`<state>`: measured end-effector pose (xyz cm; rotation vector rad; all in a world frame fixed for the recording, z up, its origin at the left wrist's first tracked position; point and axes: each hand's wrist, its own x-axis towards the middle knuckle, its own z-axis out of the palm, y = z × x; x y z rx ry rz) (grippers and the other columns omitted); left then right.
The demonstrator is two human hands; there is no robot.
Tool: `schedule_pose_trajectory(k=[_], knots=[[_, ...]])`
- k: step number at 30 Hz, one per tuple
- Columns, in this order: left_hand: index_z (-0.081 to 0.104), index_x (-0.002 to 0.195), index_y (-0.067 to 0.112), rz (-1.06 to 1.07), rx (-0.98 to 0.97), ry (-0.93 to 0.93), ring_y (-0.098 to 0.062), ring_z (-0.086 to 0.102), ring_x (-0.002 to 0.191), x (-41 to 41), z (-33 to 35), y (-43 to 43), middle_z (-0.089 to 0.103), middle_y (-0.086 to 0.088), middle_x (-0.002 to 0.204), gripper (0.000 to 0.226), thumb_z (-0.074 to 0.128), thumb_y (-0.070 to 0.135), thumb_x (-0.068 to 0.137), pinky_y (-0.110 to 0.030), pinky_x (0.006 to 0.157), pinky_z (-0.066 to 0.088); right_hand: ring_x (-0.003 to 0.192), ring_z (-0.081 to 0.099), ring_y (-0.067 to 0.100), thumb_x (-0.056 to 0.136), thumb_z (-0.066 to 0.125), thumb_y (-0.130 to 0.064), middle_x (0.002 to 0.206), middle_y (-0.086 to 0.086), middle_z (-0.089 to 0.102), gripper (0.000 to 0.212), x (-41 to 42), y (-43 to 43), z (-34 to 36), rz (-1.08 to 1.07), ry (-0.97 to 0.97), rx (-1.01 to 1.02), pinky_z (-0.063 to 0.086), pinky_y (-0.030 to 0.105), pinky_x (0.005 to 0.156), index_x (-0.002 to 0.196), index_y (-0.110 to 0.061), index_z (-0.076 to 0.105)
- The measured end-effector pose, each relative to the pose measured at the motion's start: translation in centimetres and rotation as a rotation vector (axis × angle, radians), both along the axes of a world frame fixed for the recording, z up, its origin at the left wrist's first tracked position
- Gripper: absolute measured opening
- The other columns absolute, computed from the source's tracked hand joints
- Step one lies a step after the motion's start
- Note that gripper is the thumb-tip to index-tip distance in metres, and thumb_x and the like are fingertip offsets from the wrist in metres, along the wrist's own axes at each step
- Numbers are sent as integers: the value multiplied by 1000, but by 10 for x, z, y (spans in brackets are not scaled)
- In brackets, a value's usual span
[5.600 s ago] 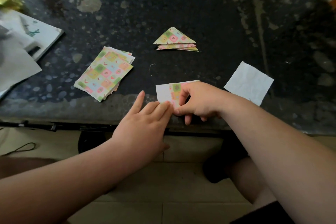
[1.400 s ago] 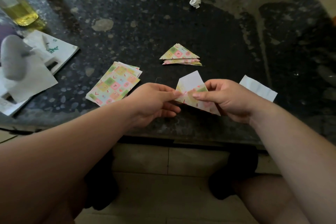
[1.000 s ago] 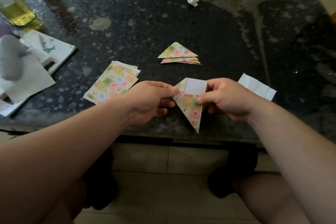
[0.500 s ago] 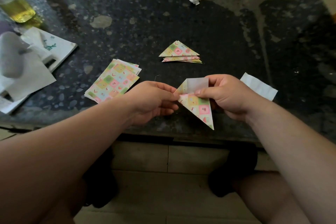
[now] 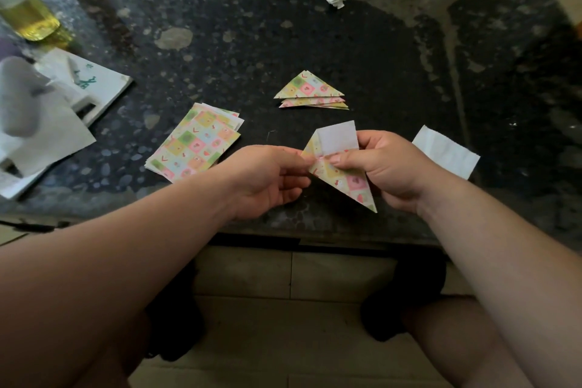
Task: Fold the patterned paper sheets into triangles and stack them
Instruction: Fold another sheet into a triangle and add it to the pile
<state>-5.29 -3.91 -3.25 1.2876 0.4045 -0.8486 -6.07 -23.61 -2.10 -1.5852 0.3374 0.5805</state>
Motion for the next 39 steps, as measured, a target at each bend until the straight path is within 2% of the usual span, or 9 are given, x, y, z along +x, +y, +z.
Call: schedule_pose_trajectory(k=[6,13,17,22,25,32,35,37,39], knots=[[72,95,9,17,49,-57,-10,63,64,0,0,-1,72,-7,85,7,74,9,89,-23,56,51,87,78,19,92,71,-4,97,5,80,18,0,2,1,-5,3,-6,62,37,77,104,-17,72],[74,83,16,-29,123,-159,-10,59,66,1,0,1,72,-2,82,5,79,14,85,-25,58,50,97,76,14,90,76,-12,104,-4,79,19,1,-1,2,31,-60,-82,61,40,89,105,-24,75],[75,79,21,-98,349,-489,-7,56,61,6,7,6,64,8,65,9,81,17,85,-26,61,52,89,72,-2,89,80,-20,92,-19,77,16,0,-8,12,140,-295,-284,58,15,76,94,-34,75],[75,91,15,-44,311,-540,-11,57,53,7,16,8,68,4,66,4,76,19,90,-26,54,51,85,70,-7,88,81,-24,85,-23,75,15,-1,-6,13,137,-394,-318,54,9,69,93,-36,74],[72,94,13,-24,194,-459,-13,62,53,4,18,7,73,-3,73,4,69,15,95,-24,52,52,81,70,-7,88,80,-22,86,-17,75,13,0,-8,11,116,-409,-343,51,7,66,100,-26,77],[74,90,8,69,32,-403,-16,70,70,2,14,5,75,-7,79,8,67,4,93,-30,72,61,75,66,-2,87,82,-22,83,-10,71,7,-2,-7,6,130,-556,-442,46,11,63,88,-28,79],[78,90,28,-6,371,-670,-10,74,78,4,7,14,78,4,80,16,75,12,91,-29,79,60,71,61,0,88,81,-19,80,-10,66,8,-3,-9,3,105,-669,-501,42,9,62,92,-26,82],[74,86,45,-151,650,-863,0,70,82,1,2,20,75,17,82,23,77,22,90,-18,79,54,77,61,4,88,78,-13,84,-9,64,16,-6,-11,-4,177,-728,-591,42,11,62,97,-26,82],[76,92,41,-260,743,-1008,5,65,84,-5,-4,24,69,25,86,20,77,21,89,-11,79,48,81,60,8,87,76,-9,86,-7,63,21,-12,-12,-14,262,-765,-671,47,19,67,100,-23,83]])
